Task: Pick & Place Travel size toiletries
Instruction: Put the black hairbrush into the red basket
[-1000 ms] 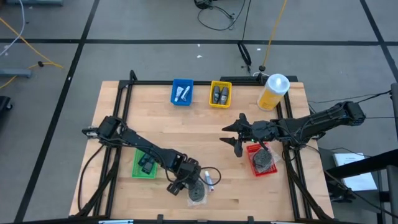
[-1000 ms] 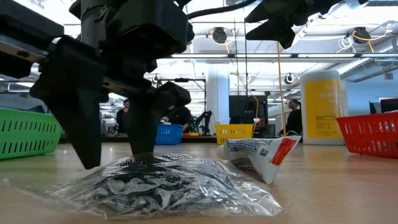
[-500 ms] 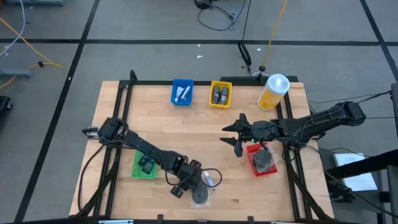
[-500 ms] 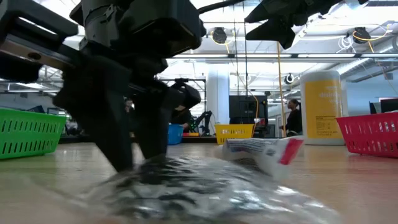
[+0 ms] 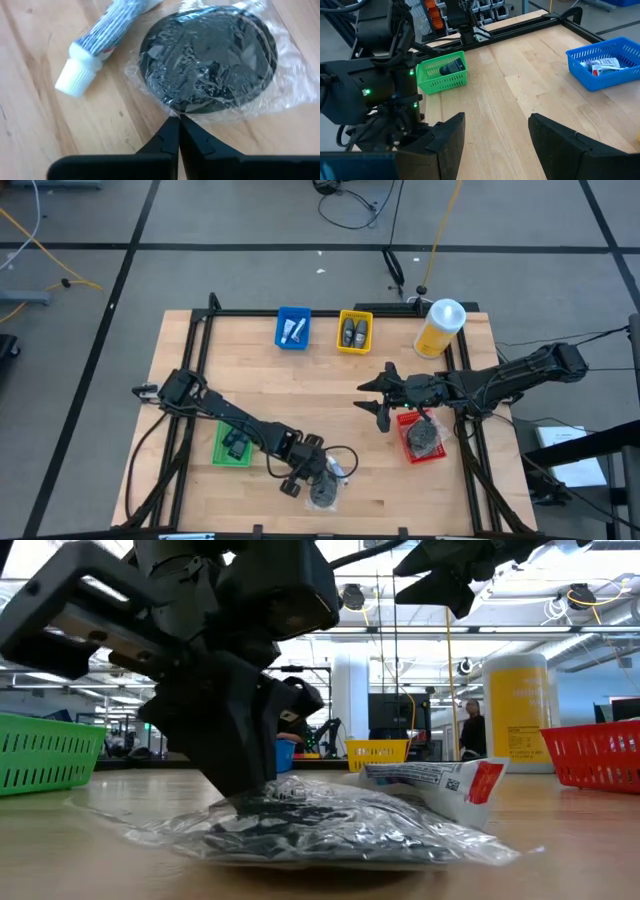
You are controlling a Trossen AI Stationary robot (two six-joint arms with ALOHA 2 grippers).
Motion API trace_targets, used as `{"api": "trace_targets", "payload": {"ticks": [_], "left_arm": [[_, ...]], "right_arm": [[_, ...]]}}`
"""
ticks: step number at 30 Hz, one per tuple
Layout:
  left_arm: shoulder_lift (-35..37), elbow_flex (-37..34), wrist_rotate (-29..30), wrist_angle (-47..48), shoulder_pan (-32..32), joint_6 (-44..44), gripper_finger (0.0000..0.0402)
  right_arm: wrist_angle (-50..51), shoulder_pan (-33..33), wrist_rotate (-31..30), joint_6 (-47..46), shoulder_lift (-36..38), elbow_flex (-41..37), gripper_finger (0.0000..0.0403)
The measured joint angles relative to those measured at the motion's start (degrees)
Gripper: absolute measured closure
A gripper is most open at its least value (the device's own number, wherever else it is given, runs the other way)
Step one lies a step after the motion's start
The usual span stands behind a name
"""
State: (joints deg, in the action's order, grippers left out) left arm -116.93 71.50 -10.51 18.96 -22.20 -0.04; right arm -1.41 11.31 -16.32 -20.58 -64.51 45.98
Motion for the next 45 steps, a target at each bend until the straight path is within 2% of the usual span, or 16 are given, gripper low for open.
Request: {"api": "trace_targets", "payload": {"ticks": [8,12,17,23,27,33,38,42,45], "left_arm": [[3.03,-0.33,0.19,1.61,-0.04,13.22,0.0401],[7.66,-0.22,3.26,1.09,-0.32,16.83,0.0401],[12.66,-0.22,9.00,1.27,-0.81,17.49,0.0401],[18.06,-0.13,12.71,1.05,-0.92,20.09,0.0401],[20.77,-0.13,18.83,0.71,-1.31,19.61,0.0401],[22.17,-0.13,26.35,-0.73,-1.25,19.22,0.0401],[22.06,-0.07,28.09,-5.69,-1.28,18.26,0.0401],[22.00,-0.07,31.86,-9.39,-1.17,17.33,0.0401],[22.01,-0.04,33.83,-10.98,-0.29,23.20,0.0401]], "right_arm": [[0.26,4.38,0.15,-0.16,0.72,0.02,0.0193],[0.04,7.68,0.19,-2.22,0.74,0.02,0.0193],[0.50,10.93,3.06,-5.69,0.74,0.02,0.0193],[0.46,13.28,3.15,-8.56,0.74,0.02,0.0193],[0.52,13.84,3.14,-8.76,0.52,0.02,0.0193],[0.44,13.93,3.13,-10.06,-0.91,0.02,0.0184],[0.10,13.53,3.11,-10.22,-2.70,0.02,0.0162],[-0.08,13.53,4.49,-8.97,-3.86,0.02,0.0149],[-0.20,13.56,4.60,-5.65,-4.51,0.02,0.0147]]}}
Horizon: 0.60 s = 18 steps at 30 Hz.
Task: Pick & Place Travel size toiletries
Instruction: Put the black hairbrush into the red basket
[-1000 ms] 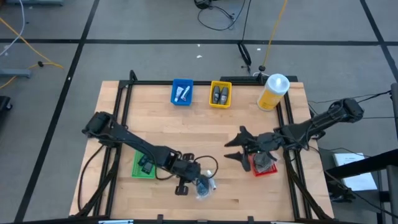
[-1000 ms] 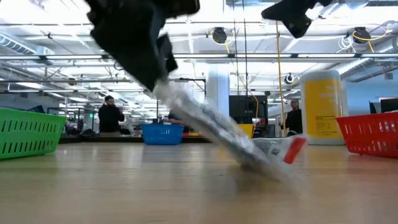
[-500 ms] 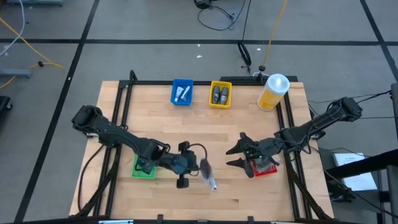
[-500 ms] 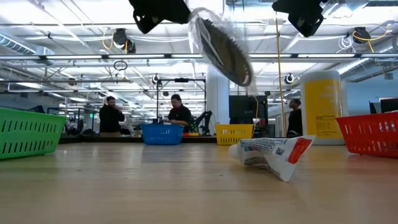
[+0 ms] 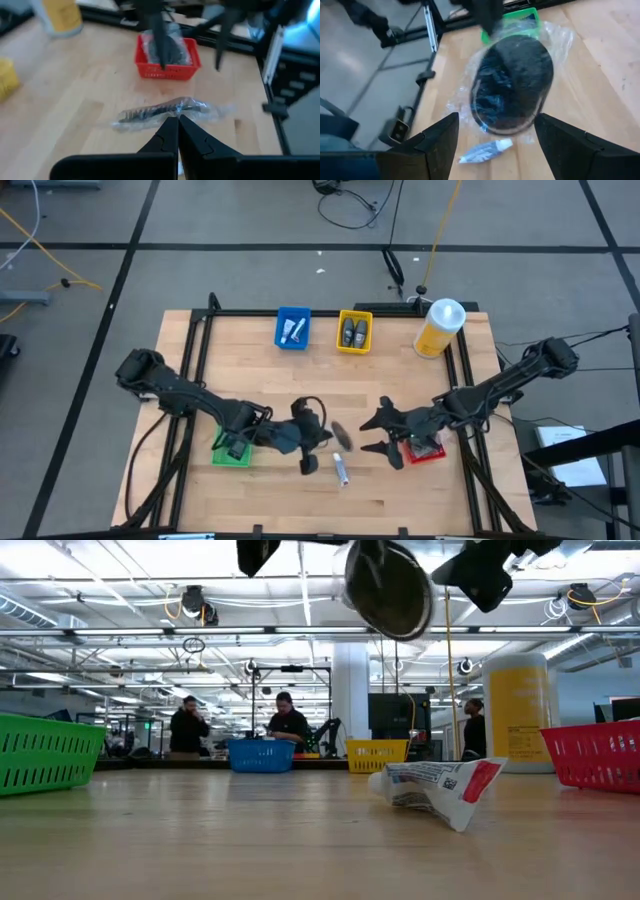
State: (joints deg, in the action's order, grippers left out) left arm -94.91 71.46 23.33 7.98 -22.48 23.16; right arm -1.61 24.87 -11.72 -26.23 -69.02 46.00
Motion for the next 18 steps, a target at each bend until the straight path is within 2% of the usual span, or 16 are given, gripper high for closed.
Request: {"api": "trace_targets", "payload": {"ticks": [5,10,13,18], "left_arm": [[0.00,0.00,0.87,-1.10,1.42,5.64,0.0401],[0.00,0.00,1.16,-2.27,3.00,19.49,0.0401],[0.00,0.00,1.19,-2.24,3.65,25.62,0.0401],[0.00,0.00,1.19,-2.27,4.10,30.51,0.0401]], "right_arm": [[0.00,0.34,-0.22,7.44,-0.08,-0.04,0.0149],[0.13,0.37,-0.64,13.72,-0.08,-0.04,0.0149],[0.16,0.39,-4.64,16.19,-0.08,-0.04,0.0149],[-0.28,0.32,-9.90,19.34,-0.09,-0.04,0.0149]]}}
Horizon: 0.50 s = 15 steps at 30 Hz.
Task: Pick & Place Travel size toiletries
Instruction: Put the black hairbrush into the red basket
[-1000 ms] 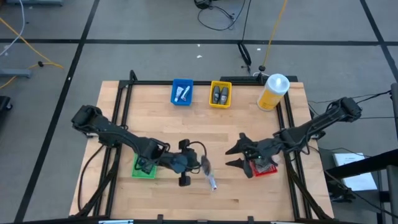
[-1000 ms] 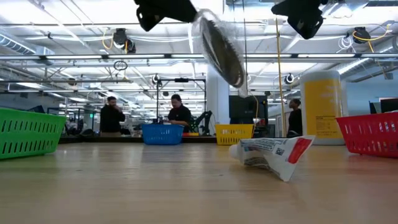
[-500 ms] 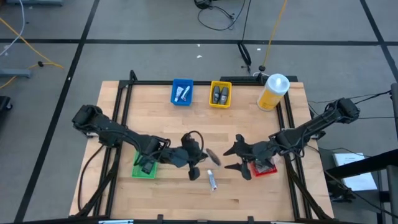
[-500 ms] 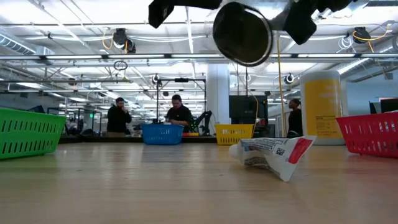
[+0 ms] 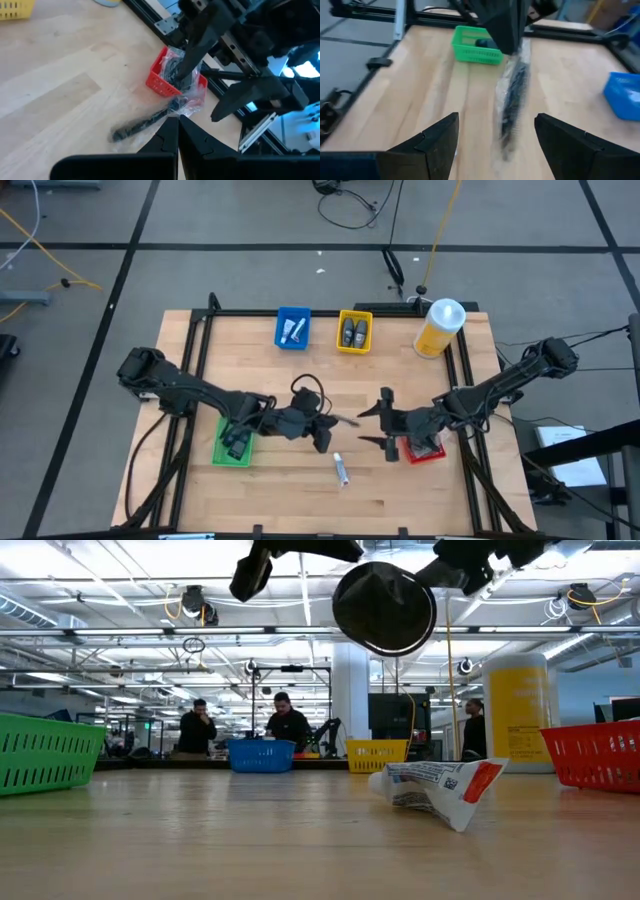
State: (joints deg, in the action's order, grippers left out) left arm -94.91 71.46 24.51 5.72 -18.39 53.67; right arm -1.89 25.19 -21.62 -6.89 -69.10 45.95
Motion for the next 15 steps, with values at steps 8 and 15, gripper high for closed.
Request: {"api": "trace_targets", "payload": {"ticks": [8,15], "left_arm": [[0.00,0.00,0.00,-1.07,0.17,0.99,0.0401],[0.00,0.00,-0.33,-3.69,0.17,0.07,0.0401]], "right_arm": [[0.81,-1.19,-5.45,0.59,-2.62,0.00,0.0149],[0.91,-2.37,-3.91,-3.46,-4.93,0.00,0.0203]]}}
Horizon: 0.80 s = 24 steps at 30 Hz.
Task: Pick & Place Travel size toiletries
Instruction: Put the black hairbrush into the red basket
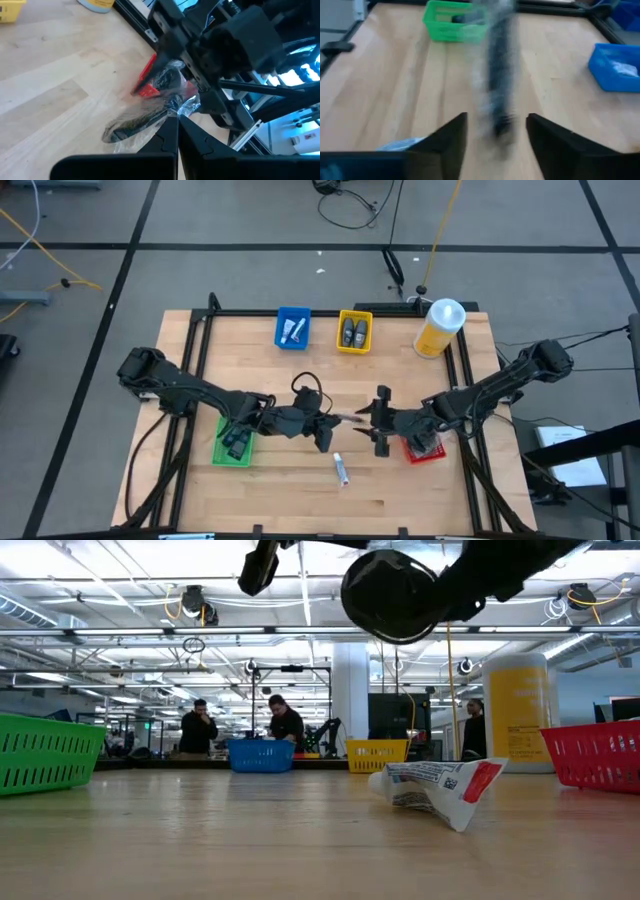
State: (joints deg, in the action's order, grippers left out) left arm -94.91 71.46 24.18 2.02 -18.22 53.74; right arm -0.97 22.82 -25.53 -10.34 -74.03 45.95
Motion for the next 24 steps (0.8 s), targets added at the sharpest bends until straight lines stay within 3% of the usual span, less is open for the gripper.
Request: {"api": "trace_targets", "payload": {"ticks": [9,18,24], "left_arm": [[0.00,0.00,0.28,0.36,0.35,0.01,0.0401],[0.00,0.00,0.35,0.37,0.36,0.02,0.0387],[0.00,0.00,0.35,0.92,0.35,-1.39,0.0339]], "right_arm": [[-0.68,0.15,4.82,-1.39,0.52,0.00,0.0381],[0.88,0.47,5.59,-7.92,0.68,0.00,0.0380],[7.31,1.94,6.68,-15.80,2.63,0.00,0.0380]]}}
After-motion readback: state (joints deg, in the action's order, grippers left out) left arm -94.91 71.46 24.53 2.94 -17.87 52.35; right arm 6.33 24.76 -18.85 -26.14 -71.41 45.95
